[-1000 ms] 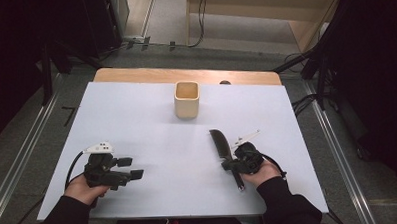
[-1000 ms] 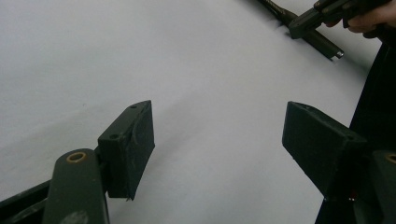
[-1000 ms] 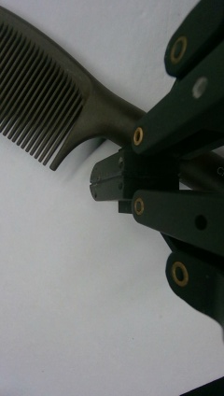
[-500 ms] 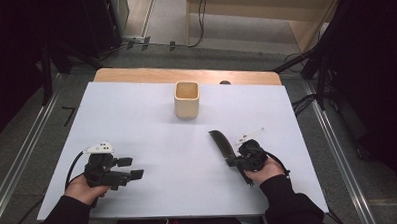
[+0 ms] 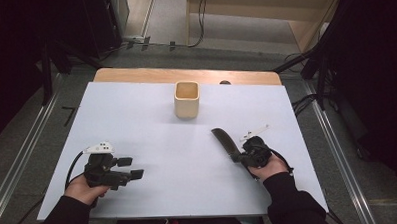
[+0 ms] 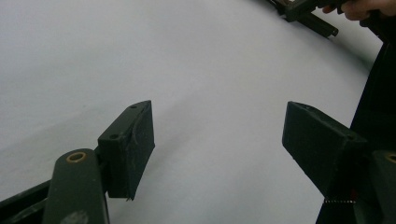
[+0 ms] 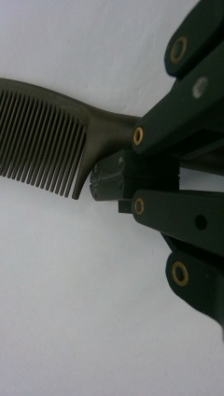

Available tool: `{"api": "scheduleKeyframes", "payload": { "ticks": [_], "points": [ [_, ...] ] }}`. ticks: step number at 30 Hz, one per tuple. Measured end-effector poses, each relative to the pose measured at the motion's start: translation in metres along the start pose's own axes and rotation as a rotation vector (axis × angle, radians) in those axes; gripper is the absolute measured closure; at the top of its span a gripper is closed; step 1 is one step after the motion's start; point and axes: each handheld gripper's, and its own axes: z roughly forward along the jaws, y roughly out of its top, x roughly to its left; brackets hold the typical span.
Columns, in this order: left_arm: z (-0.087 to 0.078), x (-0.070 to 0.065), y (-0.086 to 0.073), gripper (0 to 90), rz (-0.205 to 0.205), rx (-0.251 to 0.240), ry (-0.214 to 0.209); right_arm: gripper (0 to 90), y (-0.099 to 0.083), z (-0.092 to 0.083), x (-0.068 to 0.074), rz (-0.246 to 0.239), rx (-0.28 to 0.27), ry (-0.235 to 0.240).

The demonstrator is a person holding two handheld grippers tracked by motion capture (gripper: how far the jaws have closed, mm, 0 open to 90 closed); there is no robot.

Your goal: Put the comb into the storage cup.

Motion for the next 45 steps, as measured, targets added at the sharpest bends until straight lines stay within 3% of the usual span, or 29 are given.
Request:
{"api": "scheduleKeyframes", "payload": {
  "ticks": [17,29,33,34,39,45],
  "points": [
    [0.000,0.000,0.000,25.8,0.001,0.001,0.001,87.9,-0.002,-0.006,-0.022,0.040,-0.036,-0.039],
    [-0.001,0.001,0.000,25.8,-0.003,-0.002,0.004,87.8,-0.002,-0.007,-0.030,0.035,-0.052,-0.079],
    [-0.001,0.000,0.000,25.8,-0.006,-0.005,0.004,87.5,-0.002,-0.008,-0.031,0.046,-0.060,-0.058],
    [-0.001,0.000,0.000,25.8,-0.006,-0.006,0.004,86.4,-0.001,-0.012,-0.030,0.046,-0.090,-0.034],
    [-0.002,0.001,0.000,25.8,-0.008,-0.007,0.004,84.2,-0.001,-0.021,-0.029,0.052,-0.139,-0.019],
    [-0.002,0.000,0.000,25.8,-0.008,-0.009,0.004,70.2,-0.002,-0.032,-0.022,0.058,-0.178,0.019]
  ]
}}
